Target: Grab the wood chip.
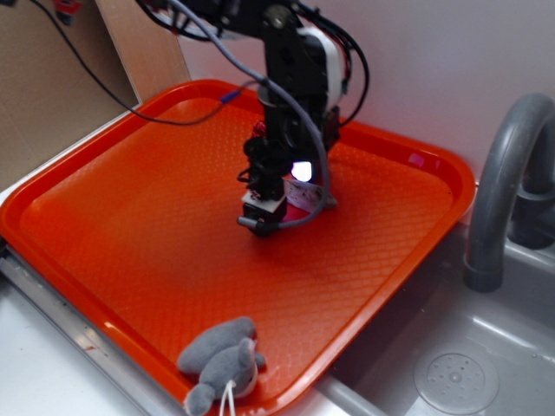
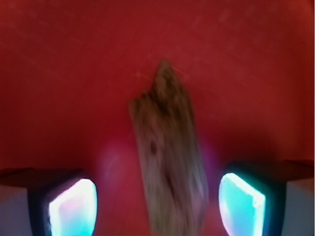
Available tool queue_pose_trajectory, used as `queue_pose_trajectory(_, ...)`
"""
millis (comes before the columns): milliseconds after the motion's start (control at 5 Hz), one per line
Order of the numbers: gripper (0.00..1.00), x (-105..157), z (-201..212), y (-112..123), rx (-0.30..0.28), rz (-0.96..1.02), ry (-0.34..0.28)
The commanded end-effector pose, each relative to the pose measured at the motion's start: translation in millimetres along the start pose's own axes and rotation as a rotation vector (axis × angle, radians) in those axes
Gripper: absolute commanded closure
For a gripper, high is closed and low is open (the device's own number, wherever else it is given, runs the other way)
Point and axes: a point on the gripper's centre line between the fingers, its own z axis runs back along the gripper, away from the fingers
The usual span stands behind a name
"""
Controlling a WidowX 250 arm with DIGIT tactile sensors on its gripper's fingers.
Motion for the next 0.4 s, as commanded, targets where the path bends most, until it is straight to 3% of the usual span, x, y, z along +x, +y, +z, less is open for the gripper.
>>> queue_pose_trajectory(0, 1.00, 3.0, -3.5, -18.2, -0.007, -0.083, -0.020)
queue_pose_trajectory(200, 1.00, 4.9, -7.6, -24.8, -0.008, -0.121, 0.000)
